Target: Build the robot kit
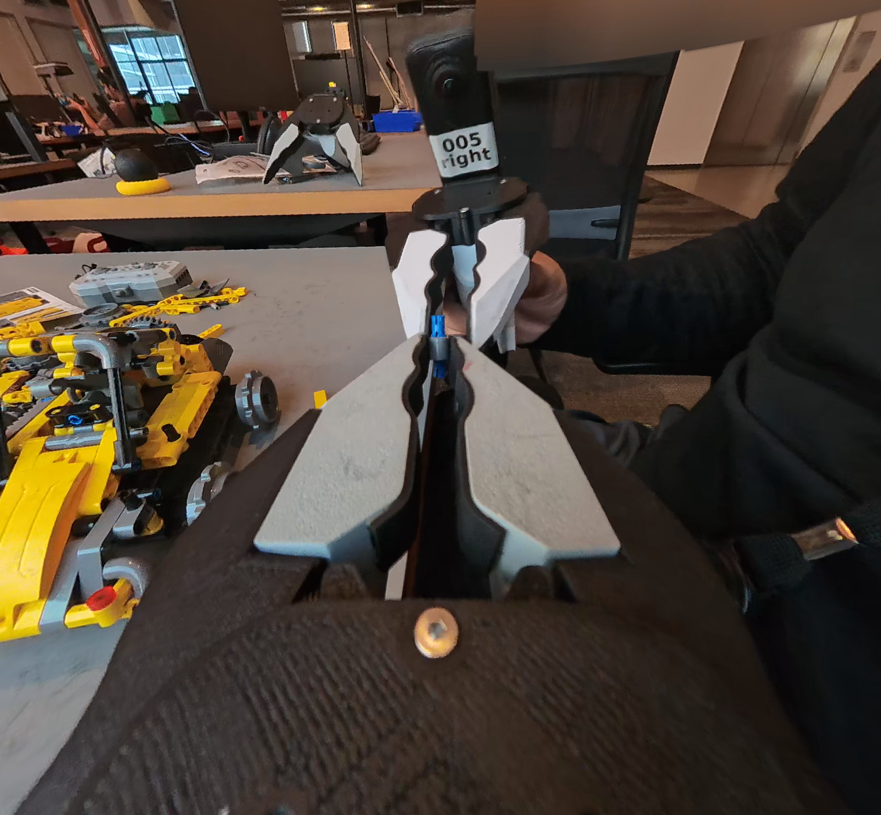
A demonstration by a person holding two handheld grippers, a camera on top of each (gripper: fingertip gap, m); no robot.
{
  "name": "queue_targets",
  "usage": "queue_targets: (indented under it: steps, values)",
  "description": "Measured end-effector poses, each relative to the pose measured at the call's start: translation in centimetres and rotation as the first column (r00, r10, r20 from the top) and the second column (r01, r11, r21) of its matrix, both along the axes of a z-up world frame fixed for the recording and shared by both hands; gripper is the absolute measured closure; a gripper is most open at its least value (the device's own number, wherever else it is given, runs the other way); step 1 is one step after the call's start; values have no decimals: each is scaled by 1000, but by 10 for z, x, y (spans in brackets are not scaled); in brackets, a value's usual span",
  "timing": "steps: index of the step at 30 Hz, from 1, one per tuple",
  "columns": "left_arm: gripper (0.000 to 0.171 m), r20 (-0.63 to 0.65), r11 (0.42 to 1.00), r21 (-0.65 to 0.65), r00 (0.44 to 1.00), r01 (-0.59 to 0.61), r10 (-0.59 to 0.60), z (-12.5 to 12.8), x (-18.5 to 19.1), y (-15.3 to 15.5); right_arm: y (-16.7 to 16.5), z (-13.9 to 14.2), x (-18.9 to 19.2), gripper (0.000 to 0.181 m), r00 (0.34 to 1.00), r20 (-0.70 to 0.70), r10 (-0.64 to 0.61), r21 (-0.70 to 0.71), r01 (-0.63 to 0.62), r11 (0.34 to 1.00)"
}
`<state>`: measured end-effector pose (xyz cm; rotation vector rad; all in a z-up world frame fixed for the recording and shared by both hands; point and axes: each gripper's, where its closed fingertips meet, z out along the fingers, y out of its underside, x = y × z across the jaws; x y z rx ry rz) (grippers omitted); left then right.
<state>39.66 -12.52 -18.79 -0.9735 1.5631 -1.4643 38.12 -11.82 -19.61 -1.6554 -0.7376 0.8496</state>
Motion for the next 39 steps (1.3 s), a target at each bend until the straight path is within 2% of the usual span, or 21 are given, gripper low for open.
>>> queue_targets:
  steps: [4,7,10,12,15,16,20,22,25,26,28,32,34,36,37,38,39]
  values:
    - [166,-32,1000,19,999,1,0,-5,0,1,1,-4,1,166,998,62,-16,-3,16,1000]
    - [166,-171,999,37,985,39,-32,-21,0,3,3,-19,2,166,983,181,-35,-32,42,999]
    - [166,-239,996,49,969,78,-65,-26,-8,8,6,-30,0,162,953,301,-39,-38,52,998]
    - [166,-262,994,44,961,101,-86,-26,-15,13,16,-35,23,154,893,438,-105,-13,123,992]
    - [166,-254,995,58,966,75,-58,-24,-19,27,37,-34,85,154,710,660,-246,109,234,966]
    - [166,-243,995,57,968,83,-67,-22,-20,28,40,-35,96,154,662,712,-236,114,223,968]
    - [166,-224,990,78,969,121,-101,-21,-22,24,44,-52,98,154,595,803,-32,-2,56,998]
    - [166,-199,985,99,972,143,-121,-19,-25,21,47,-67,108,154,550,833,59,-92,32,995]
    - [167,-160,981,102,976,165,-148,-15,-30,18,53,-86,116,153,531,833,156,-195,18,981]
    - [167,-151,980,100,976,171,-155,-13,-31,18,53,-86,112,160,567,801,190,-229,-2,973]
    - [167,-137,978,95,976,184,-171,-11,-34,17,55,-88,109,172,593,772,227,-283,2,959]
    - [167,-122,979,72,976,189,-179,-8,-35,18,36,-87,92,174,683,624,380,-512,-9,859]
    - [167,-125,983,71,979,170,-160,-8,-33,21,24,-86,86,174,748,491,446,-679,8,734]
    - [166,-110,993,111,994,36,-24,-8,-23,38,19,-82,79,174,810,371,455,-785,13,619]
    - [166,-84,985,163,995,-47,61,-8,-18,49,15,-79,74,174,839,303,451,-832,3,555]
    - [167,-43,971,224,995,-80,92,-6,-15,52,10,-75,68,174,864,237,443,-871,-13,491]
    - [166,-9,956,279,995,-94,100,-4,-11,51,9,-72,63,174,885,193,424,-888,-27,459]
